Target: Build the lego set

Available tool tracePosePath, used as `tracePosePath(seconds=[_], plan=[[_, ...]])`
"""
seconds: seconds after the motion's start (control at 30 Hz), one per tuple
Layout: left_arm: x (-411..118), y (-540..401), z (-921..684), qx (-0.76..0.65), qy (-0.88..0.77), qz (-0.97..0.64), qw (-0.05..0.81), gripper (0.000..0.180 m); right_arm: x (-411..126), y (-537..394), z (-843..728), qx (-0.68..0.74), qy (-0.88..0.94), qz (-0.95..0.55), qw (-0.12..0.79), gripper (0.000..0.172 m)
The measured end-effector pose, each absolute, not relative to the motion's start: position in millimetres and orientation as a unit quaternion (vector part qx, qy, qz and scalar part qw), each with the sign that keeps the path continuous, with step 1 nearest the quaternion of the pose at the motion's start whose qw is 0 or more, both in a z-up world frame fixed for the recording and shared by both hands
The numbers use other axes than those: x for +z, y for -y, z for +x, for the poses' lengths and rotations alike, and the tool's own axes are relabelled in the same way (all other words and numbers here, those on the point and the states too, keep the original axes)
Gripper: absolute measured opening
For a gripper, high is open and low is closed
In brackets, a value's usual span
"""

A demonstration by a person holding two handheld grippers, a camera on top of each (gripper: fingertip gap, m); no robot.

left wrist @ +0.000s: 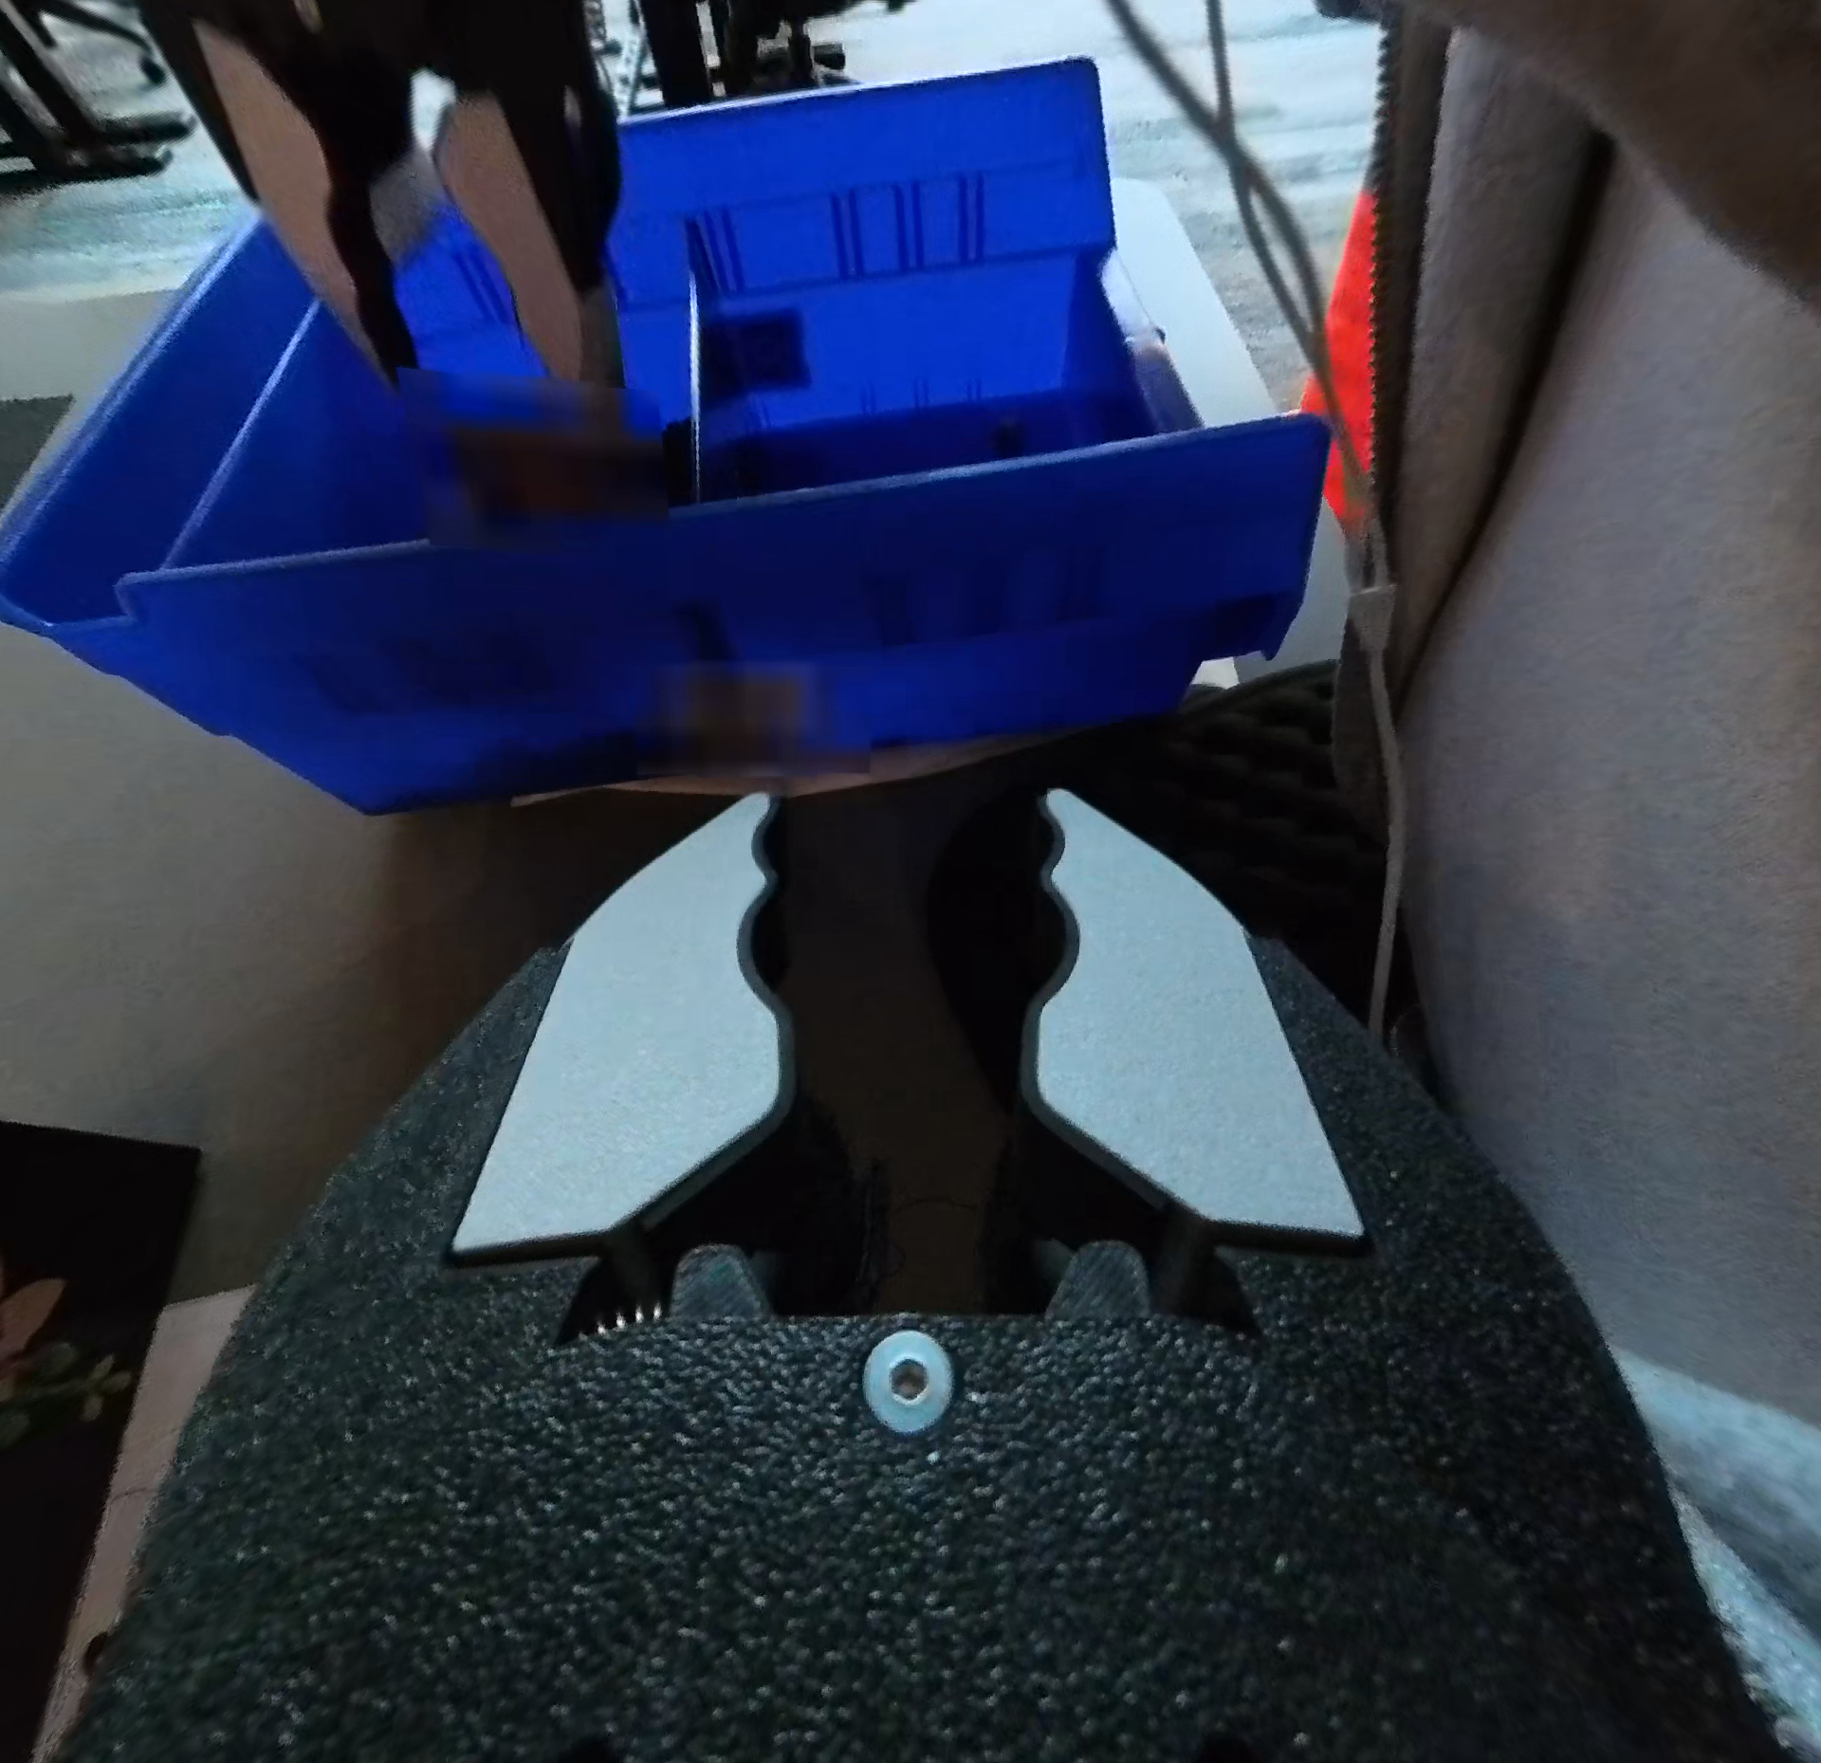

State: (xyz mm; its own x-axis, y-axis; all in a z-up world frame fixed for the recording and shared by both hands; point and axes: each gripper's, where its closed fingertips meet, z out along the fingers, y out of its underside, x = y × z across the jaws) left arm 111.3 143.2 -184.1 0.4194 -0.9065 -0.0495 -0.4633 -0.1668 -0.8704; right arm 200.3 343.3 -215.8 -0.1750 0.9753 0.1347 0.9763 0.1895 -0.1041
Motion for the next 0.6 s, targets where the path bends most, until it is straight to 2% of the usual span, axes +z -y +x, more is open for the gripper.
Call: tracePosePath(seconds=[0.2,0.37,0.47,0.6], plan=[[-183.5,-148.1,106.6,-0.25,-0.458,-0.732,0.439,0.047,-186.6,-324.1,178.5,0.113,0.791,-0.587,0.131,0.067],[-182.5,-152.3,101.0,-0.243,-0.443,-0.739,0.445,0.047,-191.0,-294.1,148.4,0.187,0.822,-0.513,0.162,0.068],[-183.5,-151.8,100.7,-0.241,-0.442,-0.742,0.442,0.047,-208.3,-271.4,136.5,0.207,0.848,-0.47,0.13,0.071],[-181.7,-151.0,100.8,-0.235,-0.448,-0.741,0.442,0.047,-236.3,-256.7,133.1,0.211,0.864,-0.454,0.058,0.066]])
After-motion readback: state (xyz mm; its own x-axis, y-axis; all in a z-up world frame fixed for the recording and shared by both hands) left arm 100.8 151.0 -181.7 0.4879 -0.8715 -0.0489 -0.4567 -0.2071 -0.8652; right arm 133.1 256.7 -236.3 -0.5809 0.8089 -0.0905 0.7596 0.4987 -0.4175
